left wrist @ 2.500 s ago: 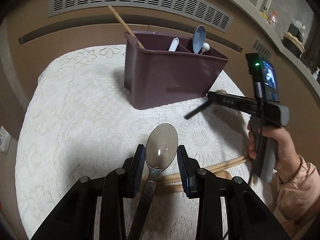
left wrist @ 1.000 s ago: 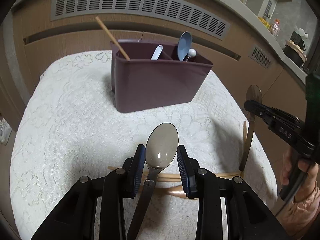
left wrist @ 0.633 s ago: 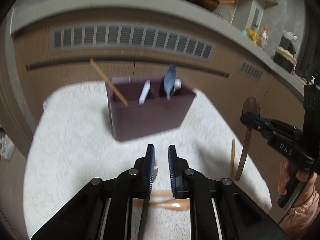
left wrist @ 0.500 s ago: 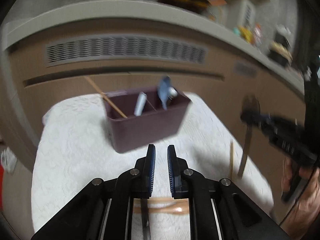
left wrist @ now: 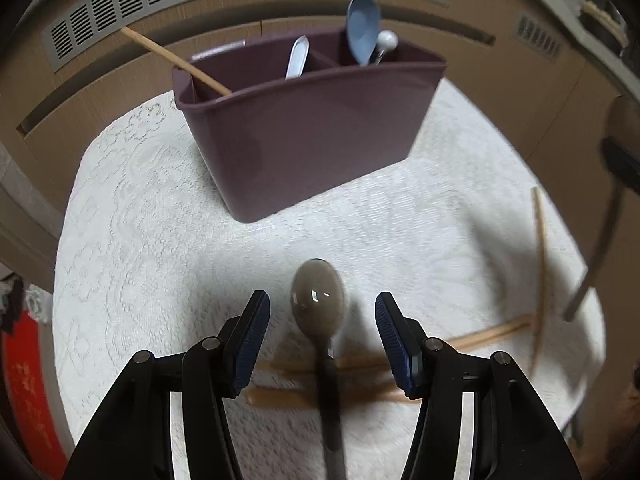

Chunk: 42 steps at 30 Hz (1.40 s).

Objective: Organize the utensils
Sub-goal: 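Lift both brown spoons over the purple caddy and release them inside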

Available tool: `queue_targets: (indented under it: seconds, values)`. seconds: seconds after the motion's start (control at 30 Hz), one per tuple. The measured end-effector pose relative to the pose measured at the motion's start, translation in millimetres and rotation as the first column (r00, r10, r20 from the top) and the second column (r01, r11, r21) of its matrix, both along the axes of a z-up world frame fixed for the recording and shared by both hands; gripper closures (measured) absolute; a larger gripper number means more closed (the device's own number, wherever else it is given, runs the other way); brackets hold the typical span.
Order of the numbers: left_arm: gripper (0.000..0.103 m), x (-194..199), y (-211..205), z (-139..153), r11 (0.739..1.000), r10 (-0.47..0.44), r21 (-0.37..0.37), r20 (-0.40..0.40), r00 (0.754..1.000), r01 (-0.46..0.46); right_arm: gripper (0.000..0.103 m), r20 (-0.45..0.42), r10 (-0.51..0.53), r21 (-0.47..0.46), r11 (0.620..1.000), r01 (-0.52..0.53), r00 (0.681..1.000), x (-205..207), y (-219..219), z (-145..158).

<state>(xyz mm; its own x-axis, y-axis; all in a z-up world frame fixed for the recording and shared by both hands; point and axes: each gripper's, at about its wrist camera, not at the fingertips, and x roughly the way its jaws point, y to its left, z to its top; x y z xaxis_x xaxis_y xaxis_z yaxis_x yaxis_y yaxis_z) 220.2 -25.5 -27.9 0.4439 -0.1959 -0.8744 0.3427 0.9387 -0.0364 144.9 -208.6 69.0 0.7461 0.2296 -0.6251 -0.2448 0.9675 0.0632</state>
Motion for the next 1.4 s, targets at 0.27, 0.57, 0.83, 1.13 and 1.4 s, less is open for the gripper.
queue_targets:
  seconds: [0.27,0.57,0.83,1.13,1.4]
  values:
    - [0.066,17,0,-23,0.999,0.028,0.047,-0.03,0.999,-0.026,0.095,-0.013,0.008,-0.018,1.0,-0.008,1.0,1,4,-6]
    - [0.068,-3,5,-15,0.999,0.034,0.032,0.106,0.994,-0.037,0.095,-0.024,0.034,-0.033,0.999,-0.035,0.999,0,15,-7]
    - [0.069,-35,23,100,0.987,0.084,-0.16,0.403,0.911,-0.021,0.095,0.093,0.034,-0.003,0.999,-0.034,0.995,5,16,39]
    - [0.068,-40,42,262,0.966,0.185,-0.256,0.787,0.589,0.038,0.095,0.471,0.015,0.032,0.999,-0.035,0.882,29,24,176]
    - [0.068,20,45,245,0.958,0.23,-0.286,0.783,0.578,0.006,0.095,0.457,0.031,0.035,0.998,-0.052,0.889,83,44,158]
